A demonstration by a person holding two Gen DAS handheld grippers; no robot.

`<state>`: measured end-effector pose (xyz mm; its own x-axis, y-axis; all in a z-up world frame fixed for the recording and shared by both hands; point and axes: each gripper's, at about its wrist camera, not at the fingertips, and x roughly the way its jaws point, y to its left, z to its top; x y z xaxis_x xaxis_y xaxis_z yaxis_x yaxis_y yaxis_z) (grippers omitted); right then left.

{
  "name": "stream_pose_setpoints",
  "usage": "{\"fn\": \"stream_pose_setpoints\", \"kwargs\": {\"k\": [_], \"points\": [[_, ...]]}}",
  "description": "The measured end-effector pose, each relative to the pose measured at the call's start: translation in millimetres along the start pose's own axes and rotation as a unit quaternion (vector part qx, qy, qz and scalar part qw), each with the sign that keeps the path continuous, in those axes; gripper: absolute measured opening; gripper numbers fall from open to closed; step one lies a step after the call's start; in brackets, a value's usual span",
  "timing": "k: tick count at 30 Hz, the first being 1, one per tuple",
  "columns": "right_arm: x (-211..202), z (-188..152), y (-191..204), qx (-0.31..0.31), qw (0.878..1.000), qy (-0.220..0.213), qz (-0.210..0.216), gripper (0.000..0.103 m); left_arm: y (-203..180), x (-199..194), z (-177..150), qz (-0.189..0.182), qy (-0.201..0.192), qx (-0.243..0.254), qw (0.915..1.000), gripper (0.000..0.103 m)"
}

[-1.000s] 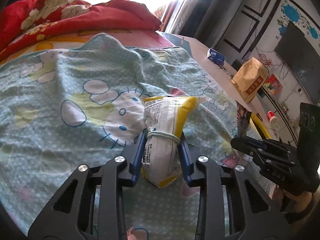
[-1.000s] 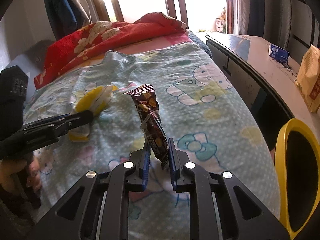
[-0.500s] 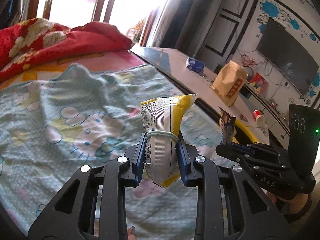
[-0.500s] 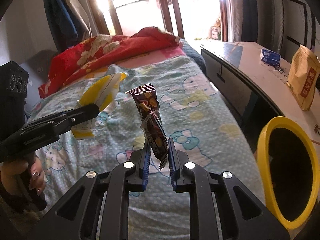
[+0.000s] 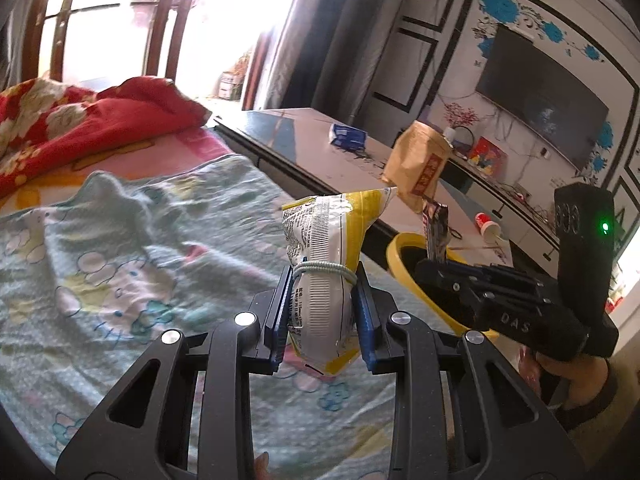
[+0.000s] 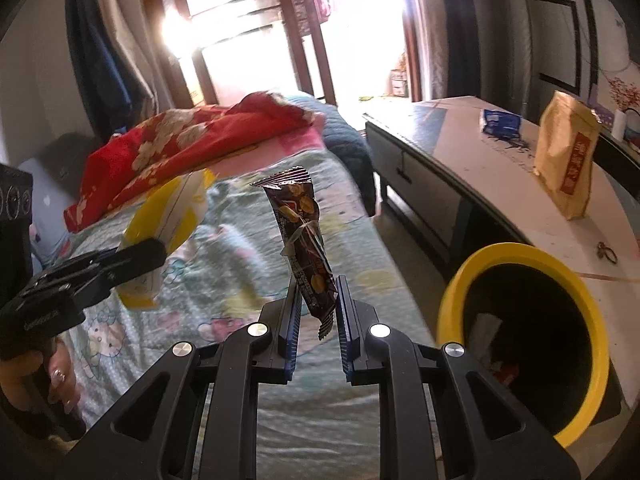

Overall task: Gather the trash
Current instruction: 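Carry the yellow-white packet and chocolate wrapper in both tools over the bin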

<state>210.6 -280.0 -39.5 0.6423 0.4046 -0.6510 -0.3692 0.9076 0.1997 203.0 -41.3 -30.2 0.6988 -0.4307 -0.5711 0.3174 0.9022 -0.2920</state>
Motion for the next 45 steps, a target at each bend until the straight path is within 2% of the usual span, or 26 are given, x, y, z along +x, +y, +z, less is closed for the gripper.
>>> {"fn": "stream_pose_setpoints", "kwargs": {"k": [20, 30, 45], "points": [[-46, -4, -85, 0.076, 0.995, -0.038, -0.058, 0.016, -69, 32, 7, -0.05, 0.014, 0.062, 0.9967, 0.022], [-59, -17, -116, 0.109, 0.99, -0.045, -0.076, 0.016, -109, 50, 4, -0.07, 0.028, 0.103, 0.9919, 0.022], [-74, -40, -159, 0.165, 0.98, -0.052, -0.101, 0.016, -148, 78, -1, -0.089, 0.05, 0.146, 0.9841, 0.022]]}}
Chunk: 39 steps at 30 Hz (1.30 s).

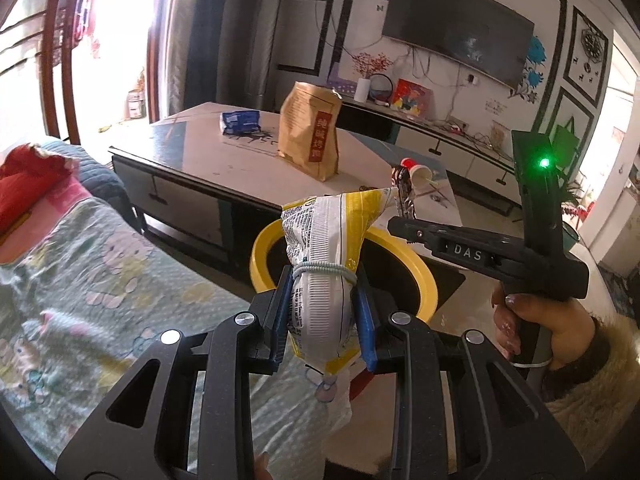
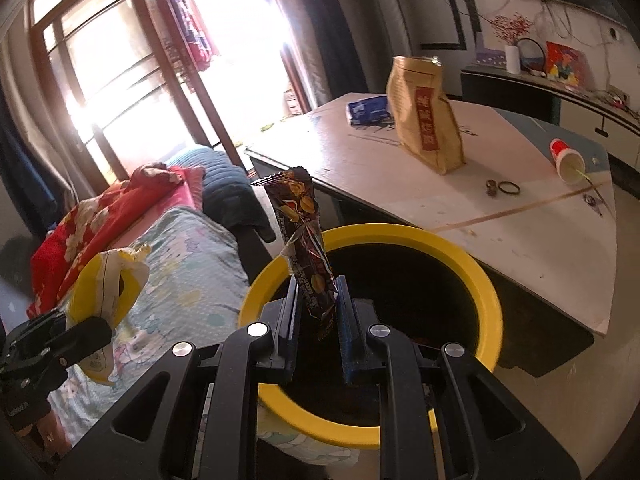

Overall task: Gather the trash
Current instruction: 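Carry the yellow-white packet and chocolate wrapper in both tools over the bin, then open the left tool to drop the packet while the right tool releases the chocolate wrapper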

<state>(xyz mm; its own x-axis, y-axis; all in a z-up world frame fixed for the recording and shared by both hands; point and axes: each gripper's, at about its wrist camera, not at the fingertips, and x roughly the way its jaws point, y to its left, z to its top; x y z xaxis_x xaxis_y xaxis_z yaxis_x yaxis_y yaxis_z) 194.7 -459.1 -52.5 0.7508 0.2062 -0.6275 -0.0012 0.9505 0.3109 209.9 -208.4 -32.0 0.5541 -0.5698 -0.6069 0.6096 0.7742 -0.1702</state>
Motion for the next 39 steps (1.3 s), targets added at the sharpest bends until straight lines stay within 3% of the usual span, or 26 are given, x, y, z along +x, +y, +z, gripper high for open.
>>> {"fn": "stream_pose_setpoints", "kwargs": {"k": [13, 34, 36, 39], "points": [[5, -10, -35, 0.038, 0.999, 0.011, -0.015, 0.016, -17, 35, 7, -0.016, 0.022, 0.016, 0.9995, 0.022], [14, -23, -53, 0.063, 0.997, 0.031, -0.021, 0.019, -14, 100, 27, -0.045, 0.056, -0.012, 0.9974, 0.024], [14, -24, -53, 0.061, 0.997, 0.032, -0.024, 0.028, -13, 102, 30, -0.044, 0.053, -0.015, 0.9975, 0.031], [13, -25, -53, 0.058, 0.998, 0.03, -0.026, 0.039, -12, 101, 35, -0.045, 0.043, -0.018, 0.9979, 0.053]]}}
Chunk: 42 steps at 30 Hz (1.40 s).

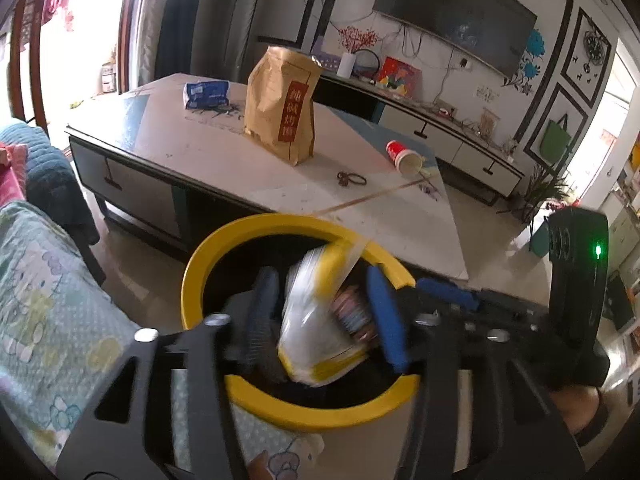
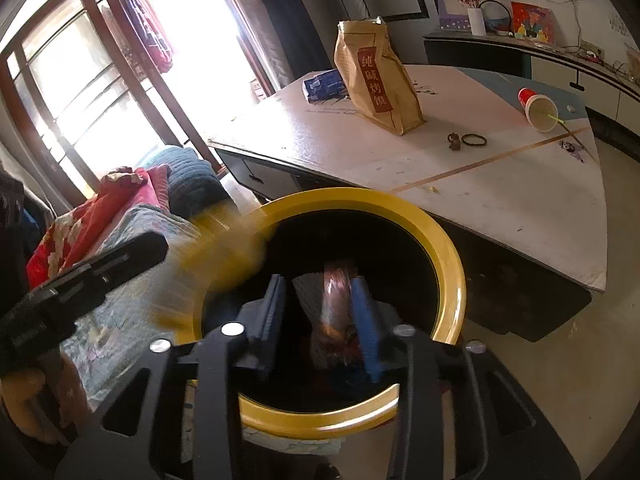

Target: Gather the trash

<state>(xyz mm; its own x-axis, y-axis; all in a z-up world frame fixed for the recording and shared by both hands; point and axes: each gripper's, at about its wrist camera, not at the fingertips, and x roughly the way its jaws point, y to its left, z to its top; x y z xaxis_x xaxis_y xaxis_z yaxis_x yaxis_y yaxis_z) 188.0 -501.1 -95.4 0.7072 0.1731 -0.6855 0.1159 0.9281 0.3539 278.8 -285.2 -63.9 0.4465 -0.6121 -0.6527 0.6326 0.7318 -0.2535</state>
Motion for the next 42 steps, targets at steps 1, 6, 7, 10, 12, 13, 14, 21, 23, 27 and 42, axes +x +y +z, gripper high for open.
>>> {"fn": "stream_pose_setpoints", "kwargs": {"k": [1, 6, 7, 10, 12, 13, 14, 21, 23, 27, 42], "points": [[-1, -1, 0, 0.0, 1.0, -0.001, -0.001, 0.04, 0, -1, 2, 0.0, -0.002, -0.001, 1.0, 0.056], [-11, -5, 0, -0.003, 1.0, -0.006, -0.009, 0.055, 1, -15, 5, 0.004, -0.017, -0.003, 0.9998, 0.082], [-14, -6, 0, -0.004, 1.0, -0.008, -0.01, 0.058, 2, -19, 5, 0.005, -0.021, -0.004, 0.9997, 0.086], [-25, -8, 5, -0.011, 1.0, -0.019, -0.016, 0.068, 2, -31, 4, 0.015, -0.031, -0.007, 0.9994, 0.092], [-34, -8, 9, -0.017, 0.999, -0.028, -0.021, 0.076, 3, -41, 1, 0.017, -0.038, -0.01, 0.9991, 0.092], [-37, -8, 11, -0.019, 0.999, -0.032, -0.021, 0.078, 4, -45, 0, 0.02, -0.04, -0.011, 0.9989, 0.092], [-41, -9, 13, -0.02, 0.999, -0.036, -0.023, 0.081, 4, -49, -1, 0.022, -0.042, -0.013, 0.9988, 0.092], [-69, -15, 37, -0.038, 0.997, -0.065, -0.024, 0.091, 14, -88, -22, 0.049, -0.064, -0.03, 0.9963, 0.092], [-75, -18, 45, -0.043, 0.996, -0.073, -0.027, 0.094, 17, -97, -28, 0.06, -0.066, -0.034, 0.9954, 0.092], [-86, -25, 62, -0.048, 0.994, -0.095, -0.027, 0.097, 26, -121, -44, 0.081, -0.078, -0.047, 0.9926, 0.092], [-103, -75, 127, -0.107, 0.979, -0.173, -0.03, 0.097, 48, -201, -106, 0.168, -0.144, -0.084, 0.9717, 0.092]]}}
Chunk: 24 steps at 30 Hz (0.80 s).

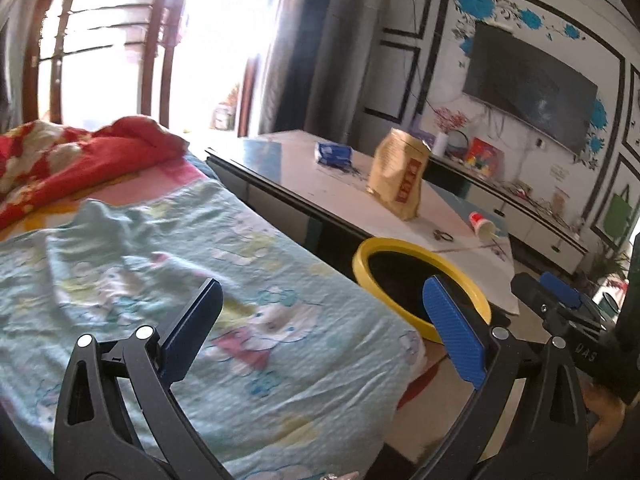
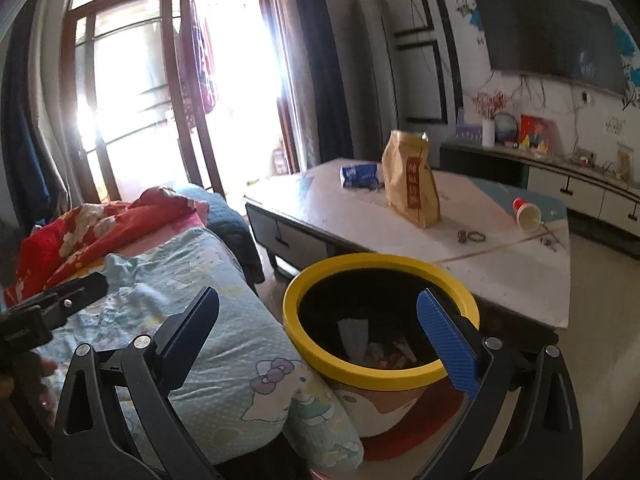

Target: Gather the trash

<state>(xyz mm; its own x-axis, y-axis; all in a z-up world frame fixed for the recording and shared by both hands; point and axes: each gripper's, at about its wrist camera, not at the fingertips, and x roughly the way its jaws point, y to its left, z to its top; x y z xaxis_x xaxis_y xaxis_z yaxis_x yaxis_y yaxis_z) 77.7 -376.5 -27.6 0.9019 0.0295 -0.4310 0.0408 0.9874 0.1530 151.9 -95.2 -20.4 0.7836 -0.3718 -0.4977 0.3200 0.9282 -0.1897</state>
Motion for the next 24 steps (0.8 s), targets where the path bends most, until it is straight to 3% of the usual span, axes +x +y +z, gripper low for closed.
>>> {"fn": "stream_pose_setpoints", "kwargs": {"k": [9, 14, 24], "points": [[-22, -19, 21, -0.004, 0.997, -0.074, 0.009, 0.097, 16, -44, -17, 0.04, -0.062, 0.006, 0.9973, 0.092], [-28, -29, 32, -0.015, 0.996, -0.092, 0.011, 0.097, 18, -58, -28, 0.067, -0.079, 0.017, 0.9945, 0.092], [-37, -37, 44, -0.032, 0.993, -0.111, 0.009, 0.097, 19, -71, -33, 0.07, -0.107, 0.019, 0.9917, 0.092]]}}
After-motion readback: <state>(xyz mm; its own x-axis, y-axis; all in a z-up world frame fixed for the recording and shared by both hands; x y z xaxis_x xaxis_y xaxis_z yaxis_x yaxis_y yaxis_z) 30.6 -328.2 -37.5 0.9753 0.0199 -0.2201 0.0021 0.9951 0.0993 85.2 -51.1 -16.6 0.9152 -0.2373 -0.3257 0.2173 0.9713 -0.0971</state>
